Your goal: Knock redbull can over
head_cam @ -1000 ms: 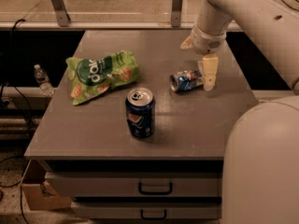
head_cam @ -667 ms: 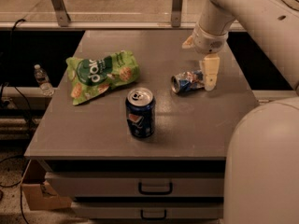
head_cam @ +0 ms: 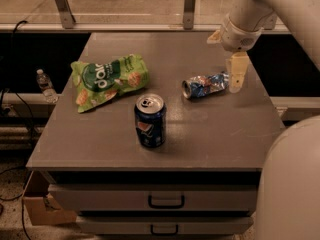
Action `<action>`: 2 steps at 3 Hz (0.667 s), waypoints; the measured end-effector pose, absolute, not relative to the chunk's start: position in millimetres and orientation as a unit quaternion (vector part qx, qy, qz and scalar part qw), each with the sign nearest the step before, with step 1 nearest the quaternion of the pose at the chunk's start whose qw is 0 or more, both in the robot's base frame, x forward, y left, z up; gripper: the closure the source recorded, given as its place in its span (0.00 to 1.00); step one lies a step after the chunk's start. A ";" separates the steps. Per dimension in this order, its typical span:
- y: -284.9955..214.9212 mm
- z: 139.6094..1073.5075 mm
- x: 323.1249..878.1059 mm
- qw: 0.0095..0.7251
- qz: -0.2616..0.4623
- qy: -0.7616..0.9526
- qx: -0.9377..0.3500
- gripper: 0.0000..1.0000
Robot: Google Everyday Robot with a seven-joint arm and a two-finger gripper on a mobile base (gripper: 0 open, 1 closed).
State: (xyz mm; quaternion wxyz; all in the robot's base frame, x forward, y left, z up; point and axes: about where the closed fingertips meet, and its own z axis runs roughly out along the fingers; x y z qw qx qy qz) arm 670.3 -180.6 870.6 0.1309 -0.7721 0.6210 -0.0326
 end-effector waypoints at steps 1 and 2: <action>-197.0 885.8 661.6 0.140 -0.047 0.634 -0.759 0.00; -213.6 900.7 649.6 0.153 -0.058 0.648 -0.744 0.00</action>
Offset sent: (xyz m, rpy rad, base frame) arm -0.0386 -0.0537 0.0504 0.0231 -0.0935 -0.1330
